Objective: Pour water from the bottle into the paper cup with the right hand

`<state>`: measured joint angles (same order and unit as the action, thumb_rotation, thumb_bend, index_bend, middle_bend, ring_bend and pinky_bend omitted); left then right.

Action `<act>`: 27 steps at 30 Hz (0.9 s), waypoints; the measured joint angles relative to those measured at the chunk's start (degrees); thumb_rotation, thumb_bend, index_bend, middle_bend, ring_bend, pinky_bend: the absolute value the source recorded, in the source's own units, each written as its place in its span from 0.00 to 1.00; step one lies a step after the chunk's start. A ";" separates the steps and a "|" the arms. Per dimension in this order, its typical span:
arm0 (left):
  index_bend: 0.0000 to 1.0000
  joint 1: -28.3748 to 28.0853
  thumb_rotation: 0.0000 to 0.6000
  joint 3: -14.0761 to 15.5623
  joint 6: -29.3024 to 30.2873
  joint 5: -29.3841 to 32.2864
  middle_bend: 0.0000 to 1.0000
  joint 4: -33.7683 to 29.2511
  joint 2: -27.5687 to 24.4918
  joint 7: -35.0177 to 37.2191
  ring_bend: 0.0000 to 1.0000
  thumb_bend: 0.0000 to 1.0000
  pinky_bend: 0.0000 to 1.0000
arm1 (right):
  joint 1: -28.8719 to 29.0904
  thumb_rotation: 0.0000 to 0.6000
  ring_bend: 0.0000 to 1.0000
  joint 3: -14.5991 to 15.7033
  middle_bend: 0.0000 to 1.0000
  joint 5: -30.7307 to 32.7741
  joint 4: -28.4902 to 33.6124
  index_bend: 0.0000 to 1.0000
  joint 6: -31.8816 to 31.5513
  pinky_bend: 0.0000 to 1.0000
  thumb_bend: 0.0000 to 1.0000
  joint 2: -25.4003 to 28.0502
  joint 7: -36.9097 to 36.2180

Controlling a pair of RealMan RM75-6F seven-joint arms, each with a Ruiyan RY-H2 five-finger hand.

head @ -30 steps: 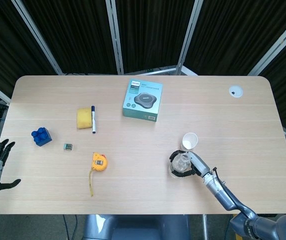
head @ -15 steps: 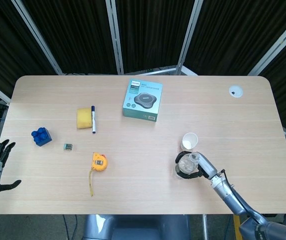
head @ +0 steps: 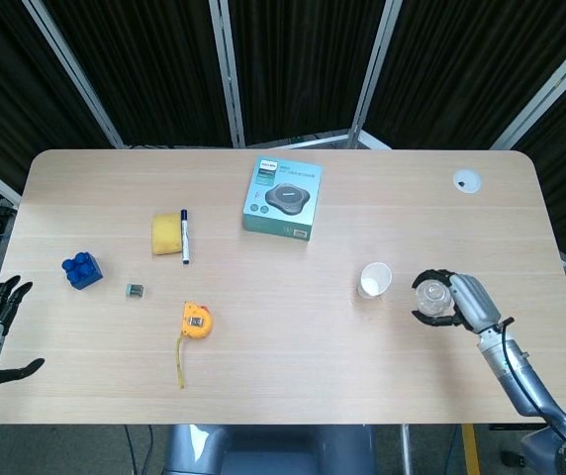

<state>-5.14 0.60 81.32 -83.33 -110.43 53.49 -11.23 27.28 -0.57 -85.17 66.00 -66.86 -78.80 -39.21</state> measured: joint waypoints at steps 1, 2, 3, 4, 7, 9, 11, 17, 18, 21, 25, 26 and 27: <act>0.00 0.10 1.00 -0.06 0.40 -0.11 0.00 0.02 0.02 -0.17 0.00 0.00 0.00 | 0.26 1.00 0.37 -0.49 0.51 0.74 -0.84 0.43 0.81 0.42 0.52 -0.23 1.46; 0.00 0.18 1.00 -0.13 0.75 -0.18 0.00 0.08 0.11 -0.46 0.00 0.00 0.00 | 0.55 1.00 0.38 -0.95 0.52 1.40 -1.63 0.43 1.61 0.43 0.53 -0.54 2.91; 0.00 0.27 1.00 -0.21 1.12 -0.25 0.00 0.15 0.27 -0.82 0.00 0.00 0.00 | 0.96 1.00 0.38 -1.51 0.52 2.16 -2.66 0.44 2.61 0.44 0.53 -1.03 4.81; 0.00 0.35 1.00 -0.26 1.49 -0.27 0.00 0.19 0.49 -1.19 0.00 0.00 0.00 | 1.28 1.00 0.38 -1.90 0.52 2.66 -3.45 0.44 3.30 0.44 0.54 -1.47 6.20; 0.00 0.32 1.00 -0.40 1.14 0.16 0.00 0.24 0.58 -1.16 0.00 0.00 0.00 | 2.22 1.00 0.39 -2.93 0.52 4.00 -6.15 0.44 5.14 0.45 0.55 -3.34 10.56; 0.00 0.21 1.00 -0.57 0.79 0.77 0.00 0.31 0.63 -1.41 0.00 0.00 0.00 | 2.78 1.00 0.39 -3.42 0.52 4.58 -8.16 0.44 5.93 0.45 0.55 -4.86 13.36; 0.00 0.16 1.00 -0.80 0.73 1.34 0.00 0.44 0.73 -1.72 0.00 0.00 0.00 | 3.25 1.00 0.39 -3.74 0.52 4.92 -9.86 0.44 6.57 0.45 0.55 -6.00 15.55; 0.00 0.24 1.00 -1.26 1.09 2.43 0.00 0.91 1.57 -3.23 0.00 0.00 0.00 | 4.65 1.00 0.40 -4.58 0.53 5.85 -13.72 0.45 8.41 0.45 0.56 -8.78 22.51; 0.00 0.22 1.00 -1.26 0.98 2.53 0.00 0.93 1.60 -3.31 0.00 0.00 0.00 | 4.84 1.00 0.40 -4.68 0.53 6.12 -14.36 0.45 8.85 0.45 0.56 -9.19 23.76; 0.00 0.11 1.00 -1.34 0.70 2.91 0.00 0.89 1.62 -3.32 0.00 0.00 0.00 | 5.20 1.00 0.40 -4.92 0.54 6.70 -15.87 0.46 9.56 0.45 0.56 -10.13 27.02; 0.00 0.01 1.00 -1.44 0.51 3.08 0.00 0.95 1.62 -3.19 0.00 0.00 0.00 | 5.40 1.00 0.40 -5.27 0.54 7.37 -16.99 0.46 9.80 0.45 0.56 -11.07 31.10; 0.00 -0.04 1.00 -1.43 0.41 3.08 0.00 0.96 1.61 -3.16 0.00 0.00 0.00 | 5.44 1.00 0.40 -5.32 0.54 7.49 -17.10 0.46 9.88 0.45 0.56 -11.18 31.97; 0.00 -0.06 1.00 -1.41 0.35 3.06 0.00 0.95 1.60 -3.14 0.00 0.00 0.00 | 5.51 1.00 0.40 -5.37 0.54 7.61 -17.20 0.46 9.99 0.45 0.56 -11.31 33.08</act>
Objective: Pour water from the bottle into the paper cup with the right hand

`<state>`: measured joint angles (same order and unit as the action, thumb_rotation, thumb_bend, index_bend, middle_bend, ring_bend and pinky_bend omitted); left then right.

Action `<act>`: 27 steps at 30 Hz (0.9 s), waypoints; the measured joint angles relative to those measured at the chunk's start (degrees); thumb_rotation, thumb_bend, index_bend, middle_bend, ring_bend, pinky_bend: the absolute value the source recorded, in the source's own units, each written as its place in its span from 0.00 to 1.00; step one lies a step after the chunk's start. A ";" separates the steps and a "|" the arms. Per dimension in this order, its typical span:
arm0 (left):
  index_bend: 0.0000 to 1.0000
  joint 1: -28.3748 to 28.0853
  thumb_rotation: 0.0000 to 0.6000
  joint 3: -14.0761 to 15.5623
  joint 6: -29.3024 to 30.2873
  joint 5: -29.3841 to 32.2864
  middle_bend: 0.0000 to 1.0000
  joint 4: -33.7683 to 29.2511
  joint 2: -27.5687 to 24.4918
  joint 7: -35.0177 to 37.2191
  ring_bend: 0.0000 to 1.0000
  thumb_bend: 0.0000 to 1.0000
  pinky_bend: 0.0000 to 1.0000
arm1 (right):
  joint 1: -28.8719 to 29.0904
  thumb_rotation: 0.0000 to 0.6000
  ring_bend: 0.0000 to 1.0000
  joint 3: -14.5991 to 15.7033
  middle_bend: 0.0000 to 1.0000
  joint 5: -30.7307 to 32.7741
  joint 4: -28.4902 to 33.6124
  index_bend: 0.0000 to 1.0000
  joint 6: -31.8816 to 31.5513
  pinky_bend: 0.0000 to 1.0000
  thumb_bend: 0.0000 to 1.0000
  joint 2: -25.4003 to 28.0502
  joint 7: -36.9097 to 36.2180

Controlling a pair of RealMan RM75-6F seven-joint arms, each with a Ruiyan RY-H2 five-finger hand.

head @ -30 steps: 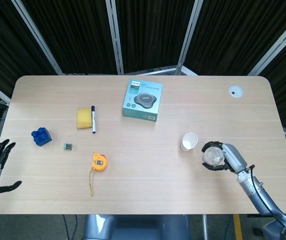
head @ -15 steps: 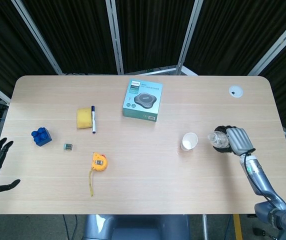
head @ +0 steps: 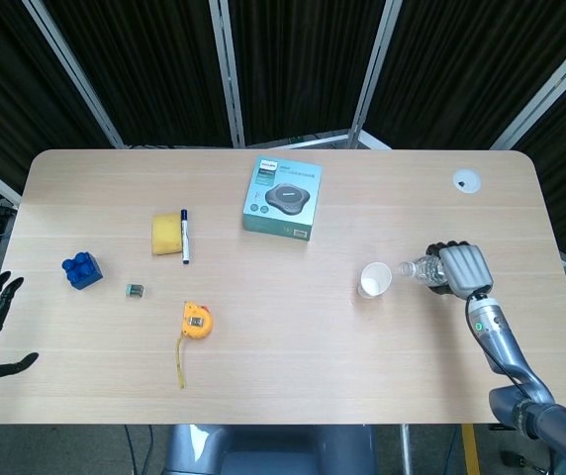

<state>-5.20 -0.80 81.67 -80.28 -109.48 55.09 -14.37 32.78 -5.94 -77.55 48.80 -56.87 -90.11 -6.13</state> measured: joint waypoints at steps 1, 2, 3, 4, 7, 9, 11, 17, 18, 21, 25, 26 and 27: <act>0.00 -0.02 1.00 0.02 -0.05 -0.04 0.00 -0.04 -0.03 0.08 0.00 0.00 0.00 | 0.05 1.00 0.41 -0.03 0.54 0.08 -0.06 0.46 0.06 0.45 0.57 -0.08 0.81; 0.00 -0.02 1.00 0.02 -0.05 -0.05 0.00 -0.06 -0.06 0.15 0.00 0.00 0.00 | 0.09 1.00 0.41 -0.05 0.54 0.13 -0.12 0.46 0.09 0.45 0.57 -0.16 1.64; 0.00 -0.01 1.00 0.02 -0.03 -0.07 0.00 -0.07 -0.08 0.19 0.00 0.00 0.00 | 0.16 1.00 0.41 -0.08 0.54 0.19 -0.21 0.46 0.10 0.45 0.57 -0.28 2.77; 0.00 0.01 1.00 0.03 0.02 -0.14 0.00 -0.07 -0.12 0.25 0.00 0.00 0.00 | 0.21 1.00 0.41 -0.11 0.54 0.23 -0.29 0.46 0.08 0.45 0.57 -0.36 3.60; 0.00 0.04 1.00 0.12 -0.06 -0.20 0.00 -0.06 -0.24 0.46 0.00 0.00 0.00 | 0.36 1.00 0.41 -0.34 0.54 0.45 -0.48 0.46 -0.08 0.45 0.57 -0.66 6.37; 0.00 0.04 1.00 0.13 -0.08 -0.25 0.00 -0.06 -0.26 0.48 0.00 0.00 0.00 | 0.45 1.00 0.41 -0.54 0.54 0.67 -0.60 0.46 -0.18 0.45 0.57 -0.85 8.32; 0.00 0.04 1.00 0.14 -0.07 -0.33 0.00 -0.09 -0.26 0.49 0.00 0.00 0.00 | 0.53 1.00 0.42 -0.71 0.55 0.88 -0.70 0.46 -0.26 0.46 0.57 -1.01 9.99; 0.00 0.01 1.00 0.20 -0.22 -0.36 0.00 -0.12 -0.31 0.61 0.00 0.00 0.00 | 0.79 1.00 0.42 -1.14 0.56 1.29 -0.55 0.46 -0.64 0.46 0.57 -1.35 14.87; 0.00 0.02 1.00 0.20 -0.20 -0.36 0.00 -0.12 -0.31 0.63 0.00 0.00 0.00 | 0.85 1.00 0.42 -1.16 0.56 1.28 -0.58 0.46 -0.70 0.46 0.57 -1.41 15.58; 0.00 0.07 1.00 0.20 -0.12 -0.39 0.00 -0.09 -0.32 0.71 0.00 0.00 0.00 | 1.00 1.00 0.42 -1.44 0.56 1.67 -0.73 0.46 -0.53 0.46 0.58 -1.60 16.97; 0.00 0.02 1.00 0.23 -0.30 -0.29 0.00 -0.07 -0.29 0.58 0.00 0.00 0.00 | 1.08 1.00 0.42 -1.74 0.56 2.16 -1.22 0.46 -0.14 0.46 0.58 -1.82 17.99; 0.00 0.00 1.00 0.24 -0.35 -0.26 0.00 -0.08 -0.27 0.53 0.00 0.00 0.00 | 1.11 1.00 0.42 -1.75 0.56 2.16 -1.39 0.46 -0.12 0.46 0.58 -1.85 18.25; 0.00 -0.02 1.00 0.25 -0.41 -0.24 0.00 -0.08 -0.26 0.48 0.00 0.00 0.00 | 1.14 1.00 0.42 -1.73 0.56 2.10 -1.56 0.46 -0.15 0.46 0.58 -1.90 18.60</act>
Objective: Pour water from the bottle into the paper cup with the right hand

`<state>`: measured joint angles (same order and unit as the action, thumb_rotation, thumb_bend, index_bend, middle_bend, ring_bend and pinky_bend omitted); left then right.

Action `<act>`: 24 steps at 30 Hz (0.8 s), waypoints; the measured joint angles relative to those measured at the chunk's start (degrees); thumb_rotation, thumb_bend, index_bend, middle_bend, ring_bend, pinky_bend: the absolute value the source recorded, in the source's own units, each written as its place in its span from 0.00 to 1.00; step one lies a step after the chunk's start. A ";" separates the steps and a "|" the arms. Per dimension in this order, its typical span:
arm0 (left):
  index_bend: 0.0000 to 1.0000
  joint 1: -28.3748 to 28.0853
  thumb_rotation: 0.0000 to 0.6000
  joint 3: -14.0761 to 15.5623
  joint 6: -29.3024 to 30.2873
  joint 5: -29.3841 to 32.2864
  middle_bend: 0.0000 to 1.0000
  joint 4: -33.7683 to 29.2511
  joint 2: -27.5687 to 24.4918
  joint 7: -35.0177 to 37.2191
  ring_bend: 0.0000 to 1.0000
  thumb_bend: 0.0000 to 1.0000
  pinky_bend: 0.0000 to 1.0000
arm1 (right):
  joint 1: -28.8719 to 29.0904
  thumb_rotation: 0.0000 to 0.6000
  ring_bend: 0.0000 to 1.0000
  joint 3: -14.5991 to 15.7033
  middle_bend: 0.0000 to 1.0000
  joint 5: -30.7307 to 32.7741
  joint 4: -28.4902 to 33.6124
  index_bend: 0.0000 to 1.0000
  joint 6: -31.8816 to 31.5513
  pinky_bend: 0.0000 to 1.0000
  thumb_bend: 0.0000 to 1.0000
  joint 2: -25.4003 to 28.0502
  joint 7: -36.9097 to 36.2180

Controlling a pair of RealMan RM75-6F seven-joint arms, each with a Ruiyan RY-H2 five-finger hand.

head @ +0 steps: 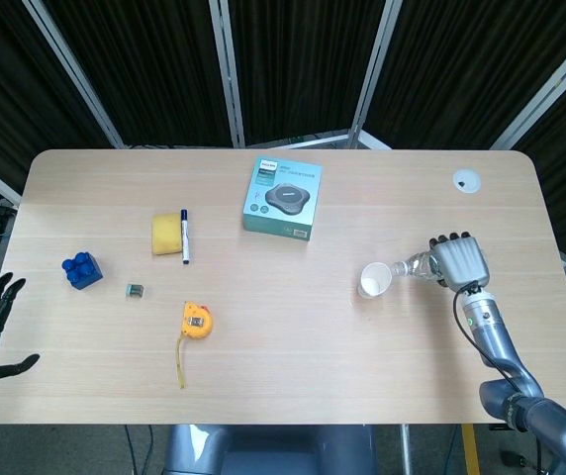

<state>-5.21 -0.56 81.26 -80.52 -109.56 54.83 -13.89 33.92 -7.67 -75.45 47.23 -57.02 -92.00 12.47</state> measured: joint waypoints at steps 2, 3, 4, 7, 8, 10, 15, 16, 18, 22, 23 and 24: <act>0.00 -0.06 1.00 0.03 -0.19 0.08 0.00 -0.03 0.03 -0.09 0.00 0.00 0.00 | 0.04 1.00 0.43 0.01 0.56 -0.16 -0.13 0.46 -0.20 0.46 0.58 -0.05 0.39; 0.00 -0.08 1.00 0.04 -0.22 0.10 0.00 -0.04 0.03 -0.13 0.00 0.00 0.00 | 0.05 1.00 0.43 0.00 0.56 -0.26 -0.14 0.46 -0.36 0.46 0.59 -0.04 0.53; 0.00 -0.08 1.00 0.05 -0.23 0.12 0.00 -0.06 0.02 -0.14 0.00 0.00 0.00 | 0.07 1.00 0.43 0.01 0.56 -0.35 -0.16 0.46 -0.44 0.46 0.59 -0.04 0.65; 0.00 -0.07 1.00 0.02 -0.19 0.17 0.00 -0.09 0.02 -0.13 0.00 0.00 0.00 | 0.20 1.00 0.44 0.07 0.57 -0.71 -0.50 0.46 -0.74 0.46 0.59 -0.08 1.37; 0.00 -0.07 1.00 0.02 -0.17 0.15 0.00 -0.10 0.01 -0.11 0.00 0.00 0.00 | 0.26 1.00 0.44 0.08 0.57 -0.82 -0.66 0.46 -0.82 0.46 0.59 -0.11 1.61; 0.00 -0.06 1.00 0.02 -0.17 0.12 0.00 -0.12 -0.04 0.01 0.00 0.00 0.00 | 0.38 1.00 0.44 0.08 0.57 -1.02 -1.10 0.46 -1.03 0.46 0.59 -0.28 2.04; 0.00 -0.10 1.00 -0.01 -0.22 0.04 0.00 -0.01 -0.08 0.30 0.00 0.00 0.00 | 0.56 1.00 0.44 0.30 0.57 -1.64 -1.77 0.46 -1.32 0.46 0.59 -0.56 2.75; 0.00 -0.11 1.00 -0.02 -0.22 0.05 0.00 0.01 -0.09 0.31 0.00 0.00 0.00 | 0.60 1.00 0.44 0.40 0.58 -1.88 -1.90 0.46 -1.43 0.46 0.59 -0.56 2.86; 0.00 -0.10 1.00 0.01 -0.23 0.03 0.00 0.02 -0.08 0.35 0.00 0.00 0.00 | 0.70 1.00 0.45 0.68 0.58 -2.53 -2.20 0.46 -1.75 0.46 0.59 -0.54 2.98; 0.00 -0.09 1.00 0.07 -0.27 0.00 0.00 -0.07 -0.13 0.33 0.00 0.00 0.00 | 0.94 1.00 0.45 1.29 0.58 -3.99 -3.32 0.46 -2.72 0.46 0.60 -0.57 2.83; 0.00 -0.08 1.00 0.09 -0.28 -0.04 0.00 -0.09 -0.15 0.35 0.00 0.00 0.00 | 0.98 1.00 0.45 1.33 0.58 -4.08 -3.48 0.46 -2.76 0.46 0.60 -0.61 2.75; 0.00 -0.07 1.00 0.12 -0.27 -0.10 0.00 -0.10 -0.16 0.37 0.00 0.00 0.00 | 0.99 1.00 0.45 1.36 0.58 -4.16 -3.68 0.46 -2.79 0.46 0.60 -0.68 2.73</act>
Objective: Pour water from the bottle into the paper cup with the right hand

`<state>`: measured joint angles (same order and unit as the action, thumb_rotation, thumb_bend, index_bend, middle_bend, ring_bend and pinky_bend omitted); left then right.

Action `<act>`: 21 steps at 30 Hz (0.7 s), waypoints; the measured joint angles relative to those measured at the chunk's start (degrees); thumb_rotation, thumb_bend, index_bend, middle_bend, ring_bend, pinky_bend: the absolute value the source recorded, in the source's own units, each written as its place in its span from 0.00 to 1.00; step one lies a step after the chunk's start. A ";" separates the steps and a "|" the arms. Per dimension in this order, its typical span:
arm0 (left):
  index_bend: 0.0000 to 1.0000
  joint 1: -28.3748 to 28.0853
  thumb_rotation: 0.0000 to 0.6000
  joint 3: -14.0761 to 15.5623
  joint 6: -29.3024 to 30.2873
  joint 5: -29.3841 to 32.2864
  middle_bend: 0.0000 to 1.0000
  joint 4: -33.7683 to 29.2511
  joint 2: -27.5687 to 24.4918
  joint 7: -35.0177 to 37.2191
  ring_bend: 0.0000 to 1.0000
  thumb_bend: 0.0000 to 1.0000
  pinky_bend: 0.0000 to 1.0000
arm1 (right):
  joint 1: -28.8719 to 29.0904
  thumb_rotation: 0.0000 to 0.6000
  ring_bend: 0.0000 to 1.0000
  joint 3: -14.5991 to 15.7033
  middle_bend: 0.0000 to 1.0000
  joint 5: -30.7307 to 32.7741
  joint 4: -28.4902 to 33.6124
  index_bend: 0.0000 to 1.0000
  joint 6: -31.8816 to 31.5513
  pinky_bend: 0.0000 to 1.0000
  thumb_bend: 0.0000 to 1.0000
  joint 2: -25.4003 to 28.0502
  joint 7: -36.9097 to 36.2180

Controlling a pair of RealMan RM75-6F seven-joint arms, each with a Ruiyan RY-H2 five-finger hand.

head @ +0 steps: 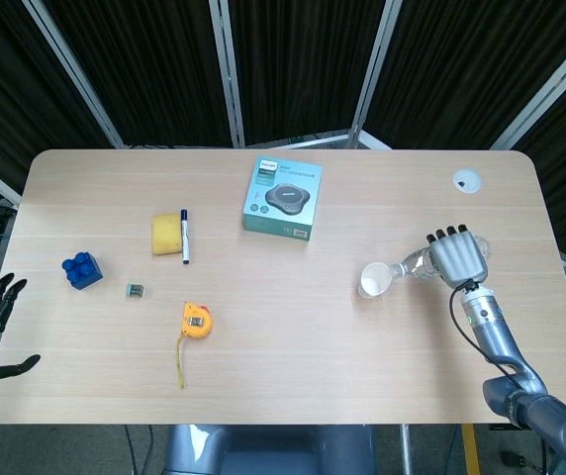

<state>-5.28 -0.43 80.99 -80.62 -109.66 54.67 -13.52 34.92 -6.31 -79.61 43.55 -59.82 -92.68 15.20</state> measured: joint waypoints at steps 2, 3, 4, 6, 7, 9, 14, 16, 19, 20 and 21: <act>0.00 0.03 1.00 0.03 0.05 -0.10 0.00 0.00 0.00 0.02 0.00 0.00 0.00 | -0.02 1.00 0.45 0.07 0.58 -0.08 -0.32 0.46 0.00 0.46 0.60 -0.12 0.09; 0.00 0.05 1.00 0.05 0.07 -0.12 0.00 0.00 0.00 0.02 0.00 0.00 0.00 | -0.04 1.00 0.45 0.12 0.58 -0.14 -0.51 0.46 -0.01 0.46 0.60 -0.22 0.17; 0.00 0.05 1.00 0.05 0.08 -0.13 0.00 -0.01 0.00 0.03 0.00 0.00 0.00 | -0.07 1.00 0.45 0.15 0.58 -0.18 -0.65 0.46 -0.01 0.46 0.60 -0.30 0.22; 0.00 0.04 1.00 0.09 -0.01 -0.14 0.00 -0.02 -0.01 0.07 0.00 0.00 0.00 | -0.12 1.00 0.45 0.24 0.58 -0.28 -0.93 0.46 -0.04 0.46 0.60 -0.41 0.41; 0.00 0.03 1.00 0.11 -0.08 -0.11 0.00 -0.04 -0.05 0.16 0.00 0.00 0.00 | -0.13 1.00 0.45 0.29 0.58 -0.36 -1.09 0.46 -0.08 0.46 0.60 -0.45 0.53; 0.00 0.00 1.00 0.12 -0.22 -0.04 0.00 -0.04 -0.12 0.31 0.00 0.00 0.00 | -0.15 1.00 0.45 0.42 0.58 -0.56 -1.54 0.46 -0.19 0.46 0.60 -0.58 0.79; 0.00 -0.05 1.00 0.11 -0.27 -0.02 0.00 -0.02 -0.11 0.26 0.00 0.00 0.00 | -0.13 1.00 0.45 0.35 0.58 -0.65 -2.15 0.47 -0.43 0.46 0.60 -0.89 1.54; 0.00 -0.07 1.00 0.14 -0.38 0.00 0.00 -0.03 -0.10 0.26 0.00 0.00 0.00 | -0.13 1.00 0.45 0.27 0.58 -0.63 -2.26 0.46 -0.60 0.46 0.60 -0.99 2.18; 0.00 -0.15 1.00 0.21 -0.60 0.02 0.00 -0.04 -0.09 0.16 0.00 0.00 0.00 | -0.23 1.00 0.45 0.01 0.58 -0.34 -2.18 0.46 -0.75 0.46 0.60 -1.17 2.45; 0.00 -0.16 1.00 0.21 -0.59 0.02 0.00 -0.04 -0.06 0.07 0.00 0.00 0.00 | -0.25 1.00 0.45 -0.07 0.58 -0.26 -2.15 0.46 -0.73 0.46 0.60 -1.21 2.53; 0.00 -0.17 1.00 0.21 -0.59 0.01 0.00 -0.06 -0.04 0.06 0.00 0.00 0.00 | -0.28 1.00 0.45 -0.16 0.58 -0.15 -2.14 0.46 -0.70 0.46 0.60 -1.27 2.70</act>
<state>-5.45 -0.22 80.40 -80.60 -109.72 54.63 -13.45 34.64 -6.48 -79.77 41.41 -60.52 -93.95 17.89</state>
